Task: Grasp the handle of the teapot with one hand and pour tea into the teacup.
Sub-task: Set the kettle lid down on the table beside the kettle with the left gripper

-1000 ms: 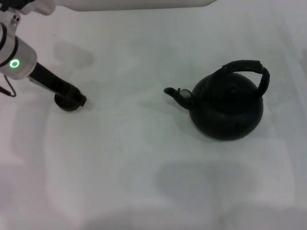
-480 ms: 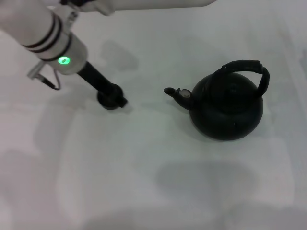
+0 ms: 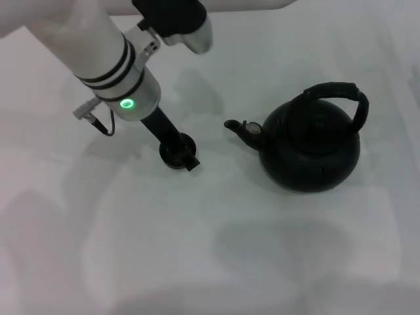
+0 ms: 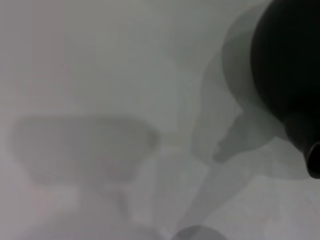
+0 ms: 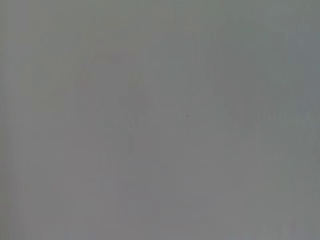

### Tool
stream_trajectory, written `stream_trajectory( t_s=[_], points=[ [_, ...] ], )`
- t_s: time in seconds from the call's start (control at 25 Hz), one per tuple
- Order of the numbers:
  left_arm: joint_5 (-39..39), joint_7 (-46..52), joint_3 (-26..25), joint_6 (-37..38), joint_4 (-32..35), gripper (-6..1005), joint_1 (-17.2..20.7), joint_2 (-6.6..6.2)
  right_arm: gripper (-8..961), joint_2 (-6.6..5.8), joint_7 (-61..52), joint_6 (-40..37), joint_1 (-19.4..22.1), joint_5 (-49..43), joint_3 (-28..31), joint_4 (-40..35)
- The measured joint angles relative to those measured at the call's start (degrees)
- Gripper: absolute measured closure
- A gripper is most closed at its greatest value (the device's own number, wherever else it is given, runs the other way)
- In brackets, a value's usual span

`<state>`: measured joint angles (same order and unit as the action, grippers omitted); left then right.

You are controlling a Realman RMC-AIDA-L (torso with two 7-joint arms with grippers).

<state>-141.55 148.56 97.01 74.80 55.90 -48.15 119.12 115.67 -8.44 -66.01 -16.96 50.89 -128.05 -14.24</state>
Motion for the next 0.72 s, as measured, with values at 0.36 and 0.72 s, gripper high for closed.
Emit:
stream_trajectory(
  t_s=[0.36,0.72],
  points=[
    [1.87,-0.05,4.62,-1.14,-0.06,295,-0.28,0.06,99,0.18,0.0,1.43,-0.01,0.0,0.0,-0.36],
    [1.58,0.15,6.19,-1.78,-0.08,284,-0.18,0.06,99,0.17,0.0,1.66,0.0,0.0,-0.01,-0.52]
  ],
)
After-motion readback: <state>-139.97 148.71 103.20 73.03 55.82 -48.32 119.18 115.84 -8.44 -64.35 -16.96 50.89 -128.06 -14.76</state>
